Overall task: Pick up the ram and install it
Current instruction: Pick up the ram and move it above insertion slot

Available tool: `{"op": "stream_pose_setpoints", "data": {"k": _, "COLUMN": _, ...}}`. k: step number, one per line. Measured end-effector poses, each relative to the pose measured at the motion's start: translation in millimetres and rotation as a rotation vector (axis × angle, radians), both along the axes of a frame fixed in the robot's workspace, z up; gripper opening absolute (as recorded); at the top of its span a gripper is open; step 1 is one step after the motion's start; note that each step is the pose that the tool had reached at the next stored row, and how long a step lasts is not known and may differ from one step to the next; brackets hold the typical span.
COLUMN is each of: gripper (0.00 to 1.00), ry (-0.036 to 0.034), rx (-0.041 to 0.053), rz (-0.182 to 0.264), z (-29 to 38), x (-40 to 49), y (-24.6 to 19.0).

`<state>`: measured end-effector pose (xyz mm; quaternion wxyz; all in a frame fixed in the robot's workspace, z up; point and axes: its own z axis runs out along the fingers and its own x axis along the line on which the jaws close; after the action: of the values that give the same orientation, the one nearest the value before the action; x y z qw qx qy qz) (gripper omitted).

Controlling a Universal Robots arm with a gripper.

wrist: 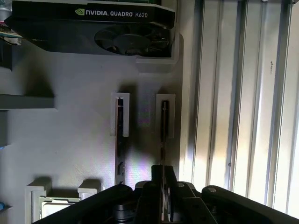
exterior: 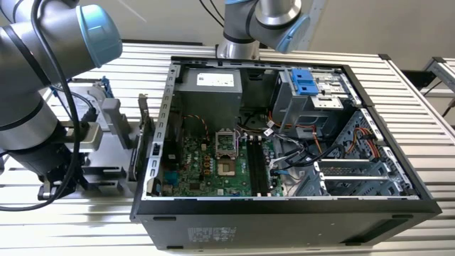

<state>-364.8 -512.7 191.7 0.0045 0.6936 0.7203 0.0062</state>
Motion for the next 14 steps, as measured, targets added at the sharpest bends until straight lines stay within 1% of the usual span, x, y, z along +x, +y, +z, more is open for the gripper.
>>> {"op": "stream_pose_setpoints", "data": {"k": 14, "gripper": 0.00, "ry": -0.0003, "rx": 0.0004, "rz": 0.000, "z": 0.1, "x": 0.0, "y": 0.1}}
